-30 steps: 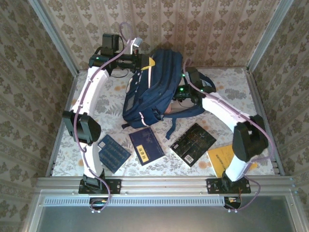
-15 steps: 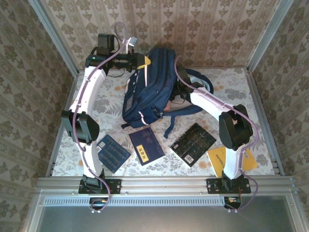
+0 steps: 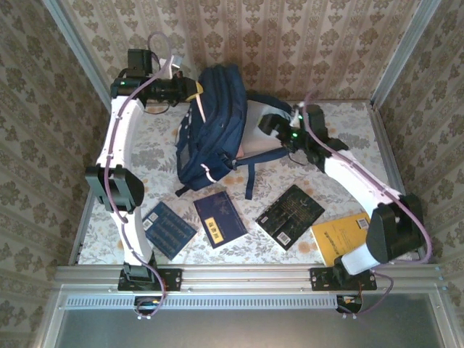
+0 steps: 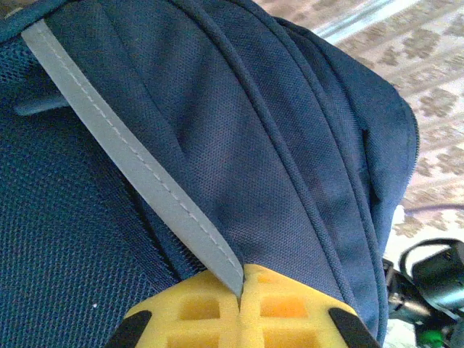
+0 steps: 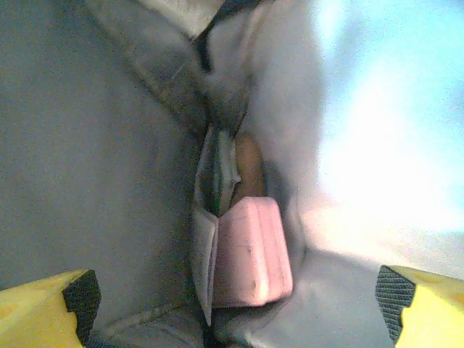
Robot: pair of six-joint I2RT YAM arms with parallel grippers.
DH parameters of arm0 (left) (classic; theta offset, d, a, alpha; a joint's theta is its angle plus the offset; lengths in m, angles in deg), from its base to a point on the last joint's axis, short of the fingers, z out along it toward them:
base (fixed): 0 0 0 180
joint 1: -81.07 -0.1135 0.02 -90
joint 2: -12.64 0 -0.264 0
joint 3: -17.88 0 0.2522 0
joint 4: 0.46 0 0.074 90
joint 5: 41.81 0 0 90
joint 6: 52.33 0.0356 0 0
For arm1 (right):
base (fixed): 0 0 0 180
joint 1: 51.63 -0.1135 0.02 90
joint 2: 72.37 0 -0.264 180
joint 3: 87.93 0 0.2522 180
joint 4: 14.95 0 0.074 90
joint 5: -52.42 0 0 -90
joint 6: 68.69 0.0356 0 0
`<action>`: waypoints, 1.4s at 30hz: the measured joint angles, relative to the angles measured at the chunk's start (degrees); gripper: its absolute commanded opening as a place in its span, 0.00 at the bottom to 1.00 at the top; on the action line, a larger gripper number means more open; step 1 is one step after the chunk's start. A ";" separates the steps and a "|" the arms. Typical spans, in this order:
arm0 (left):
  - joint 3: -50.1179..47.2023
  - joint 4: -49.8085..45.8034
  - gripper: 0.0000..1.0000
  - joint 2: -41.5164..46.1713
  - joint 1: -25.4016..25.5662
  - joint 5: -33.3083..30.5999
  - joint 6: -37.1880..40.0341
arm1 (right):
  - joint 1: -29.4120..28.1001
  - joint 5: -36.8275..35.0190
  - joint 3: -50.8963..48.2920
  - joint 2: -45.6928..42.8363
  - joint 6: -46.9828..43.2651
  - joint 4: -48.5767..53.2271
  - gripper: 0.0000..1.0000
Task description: Pack the student bag
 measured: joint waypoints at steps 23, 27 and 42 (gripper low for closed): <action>-8.61 -1.97 0.58 -1.03 11.50 -24.57 9.51 | -2.67 -22.56 -13.79 -23.50 -7.43 39.23 1.00; -22.62 3.43 0.60 10.10 14.19 -25.79 8.00 | 1.14 -26.21 -15.74 -26.16 0.66 48.33 1.00; -39.21 13.88 0.63 20.70 21.64 -26.18 7.54 | 30.25 -32.48 -31.34 -32.48 15.26 53.16 1.00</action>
